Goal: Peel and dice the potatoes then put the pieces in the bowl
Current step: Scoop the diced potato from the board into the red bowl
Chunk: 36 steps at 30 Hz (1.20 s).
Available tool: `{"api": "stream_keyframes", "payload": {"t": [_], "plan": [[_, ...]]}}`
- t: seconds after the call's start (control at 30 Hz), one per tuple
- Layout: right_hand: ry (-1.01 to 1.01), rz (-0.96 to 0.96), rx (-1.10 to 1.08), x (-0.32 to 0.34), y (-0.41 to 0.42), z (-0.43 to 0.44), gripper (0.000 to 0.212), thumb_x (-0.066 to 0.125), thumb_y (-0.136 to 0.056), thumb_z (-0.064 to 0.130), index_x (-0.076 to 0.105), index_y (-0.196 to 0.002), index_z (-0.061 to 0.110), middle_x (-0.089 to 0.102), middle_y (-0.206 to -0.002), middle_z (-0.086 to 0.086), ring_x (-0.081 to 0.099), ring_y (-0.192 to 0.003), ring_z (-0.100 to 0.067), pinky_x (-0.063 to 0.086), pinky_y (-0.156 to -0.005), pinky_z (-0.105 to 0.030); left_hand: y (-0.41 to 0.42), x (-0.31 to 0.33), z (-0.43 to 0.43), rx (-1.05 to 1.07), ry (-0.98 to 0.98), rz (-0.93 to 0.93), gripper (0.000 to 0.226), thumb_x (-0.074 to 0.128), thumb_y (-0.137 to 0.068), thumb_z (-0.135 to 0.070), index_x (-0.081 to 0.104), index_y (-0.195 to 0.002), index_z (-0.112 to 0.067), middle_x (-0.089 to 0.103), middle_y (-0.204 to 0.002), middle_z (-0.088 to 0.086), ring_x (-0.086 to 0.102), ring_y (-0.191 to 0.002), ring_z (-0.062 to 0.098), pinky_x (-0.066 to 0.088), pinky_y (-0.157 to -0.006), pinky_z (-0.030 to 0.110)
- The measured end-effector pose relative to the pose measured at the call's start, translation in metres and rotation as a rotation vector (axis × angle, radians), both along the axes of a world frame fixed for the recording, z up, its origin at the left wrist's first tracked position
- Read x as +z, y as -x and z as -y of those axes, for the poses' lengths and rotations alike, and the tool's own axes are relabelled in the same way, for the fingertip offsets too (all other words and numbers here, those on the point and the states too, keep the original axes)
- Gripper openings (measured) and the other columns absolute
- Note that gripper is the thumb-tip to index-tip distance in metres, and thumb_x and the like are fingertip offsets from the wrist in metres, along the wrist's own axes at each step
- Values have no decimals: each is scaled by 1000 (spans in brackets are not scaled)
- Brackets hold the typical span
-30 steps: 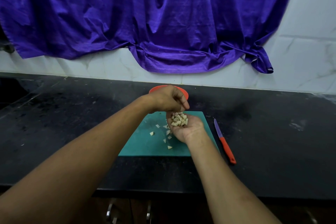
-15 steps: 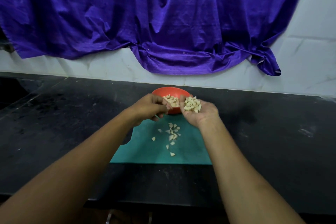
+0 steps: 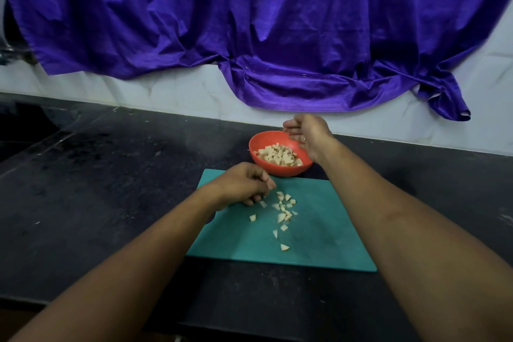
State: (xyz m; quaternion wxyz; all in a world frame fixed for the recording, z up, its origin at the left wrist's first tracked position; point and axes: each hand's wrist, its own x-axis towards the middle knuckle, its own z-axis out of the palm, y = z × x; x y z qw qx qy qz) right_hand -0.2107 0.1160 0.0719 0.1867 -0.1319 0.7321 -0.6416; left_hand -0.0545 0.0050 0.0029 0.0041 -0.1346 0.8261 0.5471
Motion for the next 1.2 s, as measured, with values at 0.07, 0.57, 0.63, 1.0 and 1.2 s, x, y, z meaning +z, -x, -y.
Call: {"api": "stream_keyframes", "payload": {"t": [0.07, 0.57, 0.63, 1.0, 1.2], "plan": [[-56, -117, 5, 0, 0, 2, 32, 46, -106, 17, 72, -111, 1, 74, -109, -11, 67, -105, -25, 53, -87, -33, -1, -1, 0, -4, 0, 8, 13, 62, -99, -7, 71, -108, -6, 69, -87, 2, 60, -72, 10, 52, -65, 25], [-18, -32, 138, 11, -29, -46, 23, 52, -105, 7, 67, -117, -5, 73, -111, -21, 74, -96, -30, 63, -81, -39, -30, 15, 4, -7, 175, 71, 10, 66, -97, -11, 74, -104, -12, 68, -84, 5, 59, -67, 12, 51, -58, 25], [-84, -1, 194, 2, -40, -63, 23, 54, -104, 7, 67, -118, -5, 74, -108, -20, 75, -89, -28, 64, -77, -38, -35, 18, 4, -5, 236, 104, 10, 68, -96, -12, 73, -104, -13, 69, -86, 8, 60, -70, 14, 53, -58, 26], [-864, -550, 399, -60, -79, -76, 29, 50, -99, 13, 63, -124, 5, 55, -129, -17, 60, -102, -28, 52, -85, -38, -41, 13, -27, 75, 327, 230, 36, 82, -81, -1, 67, -107, -22, 66, -111, 10, 71, -90, 24, 63, -70, 30], [-603, -389, 499, -55, -93, -78, 32, 47, -95, -2, 73, -104, 14, 70, -104, -9, 62, -92, -18, 47, -72, -29, -48, 11, -33, 49, 127, 48, 29, 65, -88, 11, 72, -103, -12, 74, -102, 10, 72, -97, 24, 62, -80, 36]]}}
